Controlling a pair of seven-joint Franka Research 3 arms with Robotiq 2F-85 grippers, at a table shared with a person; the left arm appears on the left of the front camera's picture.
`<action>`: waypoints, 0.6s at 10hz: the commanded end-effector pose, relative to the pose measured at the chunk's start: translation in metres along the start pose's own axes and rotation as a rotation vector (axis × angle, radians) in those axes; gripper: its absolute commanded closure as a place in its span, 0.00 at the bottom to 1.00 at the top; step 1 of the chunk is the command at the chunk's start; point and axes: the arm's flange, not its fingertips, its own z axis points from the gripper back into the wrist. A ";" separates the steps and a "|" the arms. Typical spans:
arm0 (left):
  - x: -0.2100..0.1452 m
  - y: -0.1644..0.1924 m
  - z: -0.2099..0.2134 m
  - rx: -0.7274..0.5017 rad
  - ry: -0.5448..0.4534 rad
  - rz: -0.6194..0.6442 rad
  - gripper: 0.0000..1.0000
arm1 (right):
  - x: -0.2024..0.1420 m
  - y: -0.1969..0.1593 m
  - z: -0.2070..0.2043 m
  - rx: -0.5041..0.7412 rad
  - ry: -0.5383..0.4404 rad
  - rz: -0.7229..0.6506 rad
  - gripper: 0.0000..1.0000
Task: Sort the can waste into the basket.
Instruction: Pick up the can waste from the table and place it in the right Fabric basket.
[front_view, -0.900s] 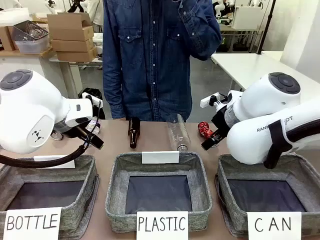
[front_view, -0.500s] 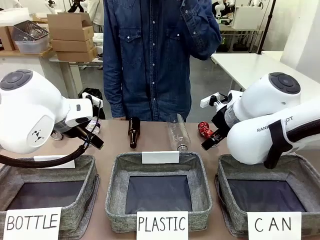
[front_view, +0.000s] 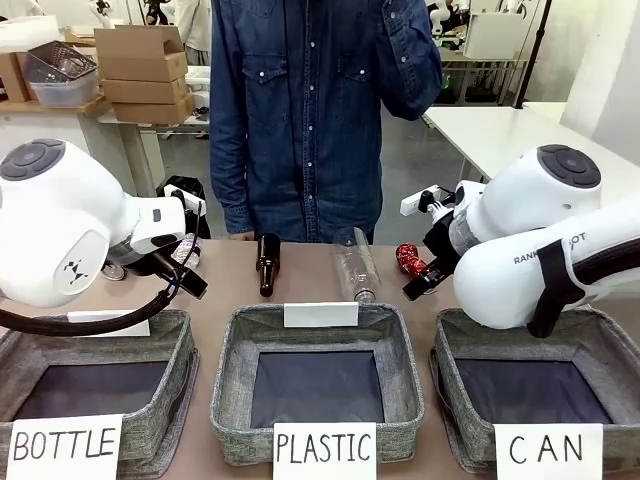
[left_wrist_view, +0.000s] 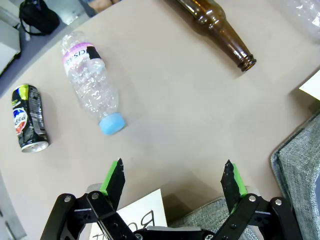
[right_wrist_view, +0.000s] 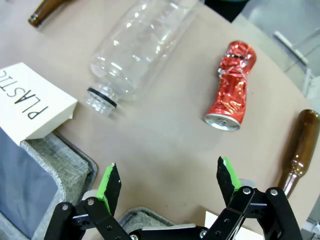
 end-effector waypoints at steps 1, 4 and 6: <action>0.000 0.000 0.000 0.000 0.000 -0.001 0.00 | 0.000 0.000 0.000 0.000 -0.001 0.000 0.00; 0.000 0.000 0.000 0.000 0.000 -0.001 0.00 | 0.000 0.000 0.000 0.000 -0.001 0.000 0.00; 0.000 0.000 0.000 0.000 0.000 0.000 0.00 | -0.002 -0.002 0.019 0.055 -0.013 0.002 0.00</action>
